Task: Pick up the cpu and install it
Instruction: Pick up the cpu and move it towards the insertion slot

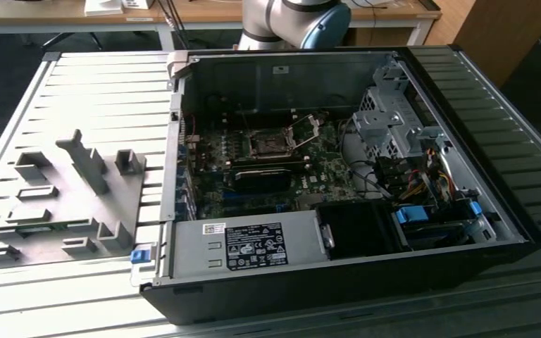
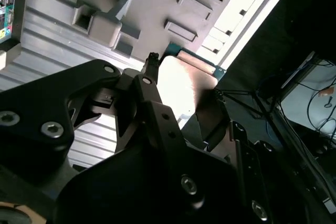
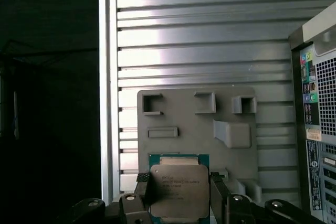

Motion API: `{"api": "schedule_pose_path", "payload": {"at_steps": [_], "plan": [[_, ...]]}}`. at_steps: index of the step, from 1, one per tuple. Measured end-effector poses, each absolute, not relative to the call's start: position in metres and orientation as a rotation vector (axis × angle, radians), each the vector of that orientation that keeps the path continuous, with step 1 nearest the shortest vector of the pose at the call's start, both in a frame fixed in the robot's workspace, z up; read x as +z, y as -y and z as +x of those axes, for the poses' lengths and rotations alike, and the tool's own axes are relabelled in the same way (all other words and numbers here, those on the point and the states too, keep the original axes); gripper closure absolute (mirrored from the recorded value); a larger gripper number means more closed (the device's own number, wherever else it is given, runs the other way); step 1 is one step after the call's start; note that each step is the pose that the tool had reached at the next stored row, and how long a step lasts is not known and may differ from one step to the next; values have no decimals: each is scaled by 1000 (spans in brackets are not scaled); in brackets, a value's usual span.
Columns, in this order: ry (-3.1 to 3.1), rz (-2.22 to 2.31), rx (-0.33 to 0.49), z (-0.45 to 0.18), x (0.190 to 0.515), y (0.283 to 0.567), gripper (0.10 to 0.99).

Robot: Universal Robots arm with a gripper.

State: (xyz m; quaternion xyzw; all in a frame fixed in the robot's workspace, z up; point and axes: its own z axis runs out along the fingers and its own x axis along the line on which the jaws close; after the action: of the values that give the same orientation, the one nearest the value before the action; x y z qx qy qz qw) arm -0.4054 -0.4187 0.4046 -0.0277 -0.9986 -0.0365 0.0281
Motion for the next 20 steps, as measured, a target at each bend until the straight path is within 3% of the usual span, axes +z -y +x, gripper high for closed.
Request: {"api": "schedule_pose_path", "payload": {"at_steps": [20], "plan": [[3082,-86,-113,-366,404,419,549]]}}
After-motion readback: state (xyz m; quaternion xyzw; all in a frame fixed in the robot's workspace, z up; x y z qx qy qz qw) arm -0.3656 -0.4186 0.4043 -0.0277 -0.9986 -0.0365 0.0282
